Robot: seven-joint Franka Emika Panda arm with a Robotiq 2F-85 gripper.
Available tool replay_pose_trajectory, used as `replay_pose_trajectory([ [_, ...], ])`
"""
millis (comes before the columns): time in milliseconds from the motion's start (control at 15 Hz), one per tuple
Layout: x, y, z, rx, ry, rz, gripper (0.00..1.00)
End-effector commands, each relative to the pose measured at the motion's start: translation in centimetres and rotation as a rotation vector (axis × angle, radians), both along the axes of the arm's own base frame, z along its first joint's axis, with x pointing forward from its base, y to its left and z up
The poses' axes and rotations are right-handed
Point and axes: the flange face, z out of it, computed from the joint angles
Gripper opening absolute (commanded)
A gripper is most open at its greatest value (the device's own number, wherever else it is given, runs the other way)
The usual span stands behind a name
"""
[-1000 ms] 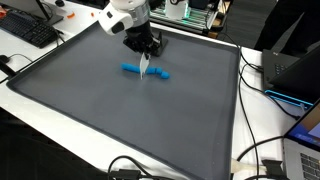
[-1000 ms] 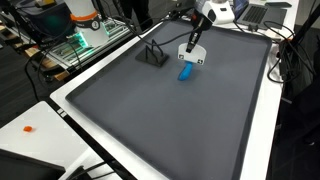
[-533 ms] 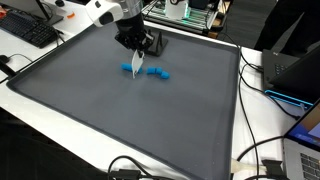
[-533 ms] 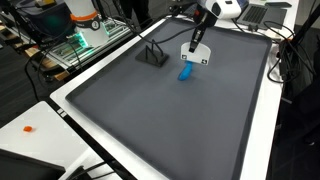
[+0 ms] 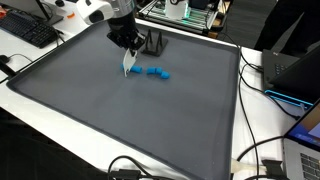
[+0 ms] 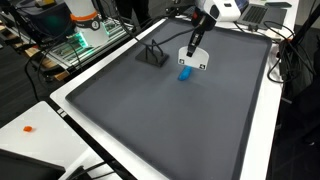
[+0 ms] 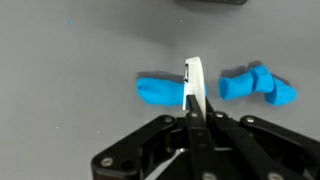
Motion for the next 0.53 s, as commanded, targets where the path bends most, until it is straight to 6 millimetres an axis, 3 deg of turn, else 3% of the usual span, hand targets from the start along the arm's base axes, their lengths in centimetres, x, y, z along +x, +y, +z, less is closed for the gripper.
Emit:
replay_pose_trajectory([
  [0,-0.1,-0.8,-0.9,-0.024,0.021,-0.014,0.01],
  [467,-0.5,-1.0,-3.0,-0.014,0.052,-0.016,0.01],
])
